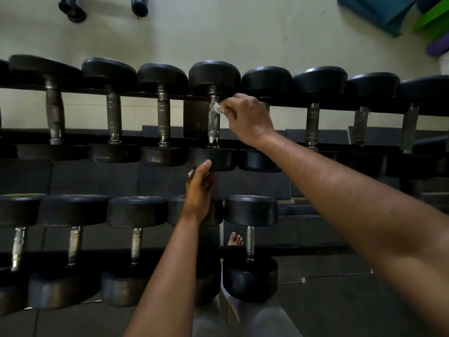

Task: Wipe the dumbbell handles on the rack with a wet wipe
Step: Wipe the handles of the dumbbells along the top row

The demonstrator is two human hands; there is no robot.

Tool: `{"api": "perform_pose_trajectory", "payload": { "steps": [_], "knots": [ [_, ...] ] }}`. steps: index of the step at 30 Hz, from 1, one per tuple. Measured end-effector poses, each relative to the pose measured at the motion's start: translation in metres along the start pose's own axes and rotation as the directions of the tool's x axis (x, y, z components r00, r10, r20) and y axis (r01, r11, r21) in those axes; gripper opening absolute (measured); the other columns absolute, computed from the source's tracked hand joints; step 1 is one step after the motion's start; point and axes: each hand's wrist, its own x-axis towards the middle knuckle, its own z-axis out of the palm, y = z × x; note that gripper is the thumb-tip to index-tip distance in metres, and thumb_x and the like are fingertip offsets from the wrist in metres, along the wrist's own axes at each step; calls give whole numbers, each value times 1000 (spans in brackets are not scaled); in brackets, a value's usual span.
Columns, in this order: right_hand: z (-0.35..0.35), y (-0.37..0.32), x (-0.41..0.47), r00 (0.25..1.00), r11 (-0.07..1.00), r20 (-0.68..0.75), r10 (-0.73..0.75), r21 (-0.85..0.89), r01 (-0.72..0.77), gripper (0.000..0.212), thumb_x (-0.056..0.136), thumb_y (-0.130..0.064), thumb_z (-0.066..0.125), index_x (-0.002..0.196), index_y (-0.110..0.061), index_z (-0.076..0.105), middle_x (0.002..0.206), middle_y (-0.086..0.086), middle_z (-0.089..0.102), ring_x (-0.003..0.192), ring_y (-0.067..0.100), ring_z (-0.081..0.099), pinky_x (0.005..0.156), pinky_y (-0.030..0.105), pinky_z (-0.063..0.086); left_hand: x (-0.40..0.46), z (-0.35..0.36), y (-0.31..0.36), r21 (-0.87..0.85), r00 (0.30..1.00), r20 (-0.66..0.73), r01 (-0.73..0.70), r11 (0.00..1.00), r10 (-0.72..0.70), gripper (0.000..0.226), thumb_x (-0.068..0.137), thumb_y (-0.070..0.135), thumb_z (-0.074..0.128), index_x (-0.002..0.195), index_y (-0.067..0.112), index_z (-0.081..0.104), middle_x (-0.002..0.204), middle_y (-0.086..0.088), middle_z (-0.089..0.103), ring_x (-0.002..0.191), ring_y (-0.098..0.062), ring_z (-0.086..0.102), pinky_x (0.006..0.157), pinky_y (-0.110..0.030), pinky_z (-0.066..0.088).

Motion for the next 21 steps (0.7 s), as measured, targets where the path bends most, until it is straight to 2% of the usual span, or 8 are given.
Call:
{"api": "perform_pose_trajectory", "payload": {
  "steps": [3,6,12,14,16,18,19,21],
  "knots": [
    [1,-7,-1,999,998,-30,-26,-52,25,27,108,-38,56,116,-23,77,109,-1,72,92,23,71,76,40,58,-4,6,-1,88,992,-98,-75,993,83,82,65,53,101,131,14,72,126,-4,77,122,-21,72,109,-39,53],
    [4,-8,-2,998,991,-44,-53,-125,47,24,109,-33,54,114,-24,76,101,1,73,85,25,71,71,43,60,-5,5,5,112,983,-139,-101,989,116,69,63,46,102,116,9,78,116,-5,80,114,-22,75,104,-39,56],
    [-1,-16,-1,987,971,-140,-72,-236,37,14,107,-22,58,104,-21,72,84,2,70,69,31,71,61,44,60,-11,0,17,12,1000,24,-2,1000,2,50,81,45,82,123,18,77,128,-5,77,126,-21,69,107,-33,51],
    [-4,-17,0,982,966,-173,-74,-256,28,12,106,-22,59,102,-22,70,82,1,68,66,31,70,59,44,60,-16,7,17,108,998,-64,20,994,-13,57,82,56,83,123,16,75,120,-4,78,118,-25,73,97,-35,57],
    [-5,-19,0,985,966,-155,-76,-255,35,12,107,-24,59,102,-23,70,84,1,69,68,33,71,60,44,60,-31,13,15,242,948,-311,4,970,74,73,72,69,88,117,15,68,115,-3,74,106,-23,73,90,-36,60],
    [-4,-21,-1,992,963,-103,-69,-265,40,15,108,-28,57,106,-24,71,92,2,72,76,35,74,66,40,57,-48,12,20,493,837,-394,-156,856,380,68,73,66,91,113,20,60,114,2,62,99,-5,62,88,-24,53],
    [-3,-21,-1,995,965,-87,-56,-259,31,18,109,-31,55,109,-24,72,96,2,72,80,35,74,69,39,55,-51,9,25,631,786,-303,-258,731,539,63,78,61,90,116,22,59,116,4,58,100,-3,58,88,-18,50],
    [1,-20,2,996,980,-87,-16,-200,-2,24,109,-35,53,110,-23,74,100,2,72,85,33,73,70,37,52,-46,3,40,792,728,-71,-375,482,682,60,84,58,86,126,23,61,124,6,56,108,-3,53,93,-14,45]
  ]
}}
